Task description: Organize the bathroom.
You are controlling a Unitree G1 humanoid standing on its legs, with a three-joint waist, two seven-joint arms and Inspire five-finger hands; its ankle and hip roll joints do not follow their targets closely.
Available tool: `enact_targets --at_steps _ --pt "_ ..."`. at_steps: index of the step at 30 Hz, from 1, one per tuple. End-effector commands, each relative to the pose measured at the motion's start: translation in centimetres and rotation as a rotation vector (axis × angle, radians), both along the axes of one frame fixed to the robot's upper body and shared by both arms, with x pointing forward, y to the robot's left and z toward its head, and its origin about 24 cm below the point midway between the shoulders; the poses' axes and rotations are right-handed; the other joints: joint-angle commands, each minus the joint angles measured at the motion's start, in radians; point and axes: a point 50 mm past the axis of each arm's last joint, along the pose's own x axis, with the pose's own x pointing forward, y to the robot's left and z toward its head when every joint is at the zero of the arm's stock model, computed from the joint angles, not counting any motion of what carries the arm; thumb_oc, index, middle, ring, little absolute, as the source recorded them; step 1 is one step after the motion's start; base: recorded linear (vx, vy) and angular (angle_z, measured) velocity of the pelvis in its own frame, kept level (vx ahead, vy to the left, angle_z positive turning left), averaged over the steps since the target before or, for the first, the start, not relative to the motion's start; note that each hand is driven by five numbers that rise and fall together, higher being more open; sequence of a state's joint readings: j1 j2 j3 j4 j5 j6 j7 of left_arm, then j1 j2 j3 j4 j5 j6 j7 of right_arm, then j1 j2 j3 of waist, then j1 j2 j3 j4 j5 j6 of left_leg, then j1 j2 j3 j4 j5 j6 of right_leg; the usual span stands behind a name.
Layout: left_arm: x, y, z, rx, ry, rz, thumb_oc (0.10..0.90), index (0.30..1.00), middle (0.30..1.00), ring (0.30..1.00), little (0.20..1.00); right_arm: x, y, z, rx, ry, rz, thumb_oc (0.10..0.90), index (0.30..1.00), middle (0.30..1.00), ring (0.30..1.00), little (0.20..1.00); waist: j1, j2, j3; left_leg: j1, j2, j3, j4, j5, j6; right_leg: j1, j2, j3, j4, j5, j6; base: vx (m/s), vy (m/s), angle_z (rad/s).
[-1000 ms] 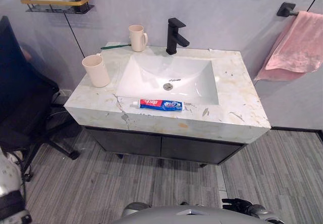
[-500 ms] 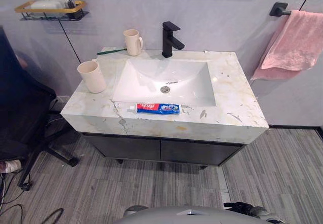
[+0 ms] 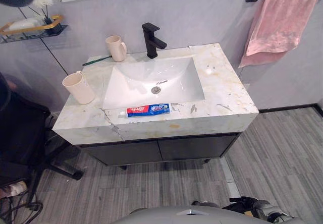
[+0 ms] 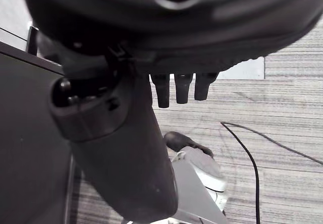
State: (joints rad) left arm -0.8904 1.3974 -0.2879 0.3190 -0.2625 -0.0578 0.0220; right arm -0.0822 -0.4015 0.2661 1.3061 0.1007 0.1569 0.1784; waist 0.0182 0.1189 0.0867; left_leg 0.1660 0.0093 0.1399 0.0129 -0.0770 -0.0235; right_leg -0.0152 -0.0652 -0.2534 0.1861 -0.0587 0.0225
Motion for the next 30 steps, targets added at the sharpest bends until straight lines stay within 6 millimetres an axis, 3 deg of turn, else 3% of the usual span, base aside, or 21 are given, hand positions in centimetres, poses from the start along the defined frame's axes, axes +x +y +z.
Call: enact_targets --at_steps 1,6,10,15,25,30 --pt "-4.8 0.5 7.0 0.106 -0.156 -0.005 0.800 0.900 0.900 0.900 0.900 -2.5 1.2 -0.9 0.007 0.134 0.047 0.800 0.900 0.900 0.900 0.900 -0.015 -0.011 -0.041 -0.026 0.029 0.057 0.090 0.000 -0.032 0.060 -0.041 0.053 -0.195 0.071 0.115 0.00 0.005 -0.03" --pt "-2.7 -0.6 5.8 0.075 0.090 -0.174 0.800 0.900 0.900 0.900 0.900 -2.4 1.1 -0.8 -0.002 0.136 0.046 0.800 0.900 0.900 0.900 0.900 -0.021 -0.009 -0.034 -0.033 0.028 0.065 0.095 0.010 -0.032 0.055 -0.040 0.064 -0.195 0.073 0.116 -0.02 0.007 -0.03" --pt "-1.1 -1.9 3.7 0.034 0.299 -0.317 0.800 0.900 0.900 0.900 0.900 -2.0 0.8 -0.7 -0.004 0.129 0.034 0.800 0.900 0.900 0.900 0.900 -0.023 -0.009 -0.024 -0.043 0.022 0.066 0.099 0.019 -0.034 0.052 -0.043 0.070 -0.199 0.077 0.116 -0.02 0.018 -0.04" --pt "-0.3 -2.6 1.6 0.017 0.436 -0.389 0.800 0.900 0.900 0.900 0.900 -1.8 0.4 -0.5 -0.014 0.119 0.023 0.800 0.900 0.900 0.900 0.900 -0.023 -0.004 -0.020 -0.051 0.017 0.063 0.099 0.026 -0.035 0.051 -0.045 0.072 -0.205 0.080 0.114 -0.02 0.016 0.03" --pt "-0.2 -2.6 0.4 -0.024 0.441 -0.390 0.800 0.900 0.900 0.900 0.900 -2.2 -0.2 -0.4 -0.039 0.122 0.024 0.800 0.900 0.900 0.900 0.900 -0.022 0.006 -0.028 -0.072 0.029 0.062 0.119 0.079 -0.056 0.062 -0.030 0.066 -0.230 0.076 0.100 0.00 -0.004 0.00" --pt "-0.5 -2.2 0.4 -0.039 0.462 -0.386 0.800 0.900 0.900 0.900 0.900 -3.1 -0.3 -0.5 -0.045 0.167 0.041 0.800 0.900 0.900 0.900 0.900 -0.018 0.006 -0.034 -0.088 0.099 0.103 0.110 0.175 -0.095 0.089 -0.008 0.022 -0.250 0.067 0.079 0.03 -0.067 0.08"
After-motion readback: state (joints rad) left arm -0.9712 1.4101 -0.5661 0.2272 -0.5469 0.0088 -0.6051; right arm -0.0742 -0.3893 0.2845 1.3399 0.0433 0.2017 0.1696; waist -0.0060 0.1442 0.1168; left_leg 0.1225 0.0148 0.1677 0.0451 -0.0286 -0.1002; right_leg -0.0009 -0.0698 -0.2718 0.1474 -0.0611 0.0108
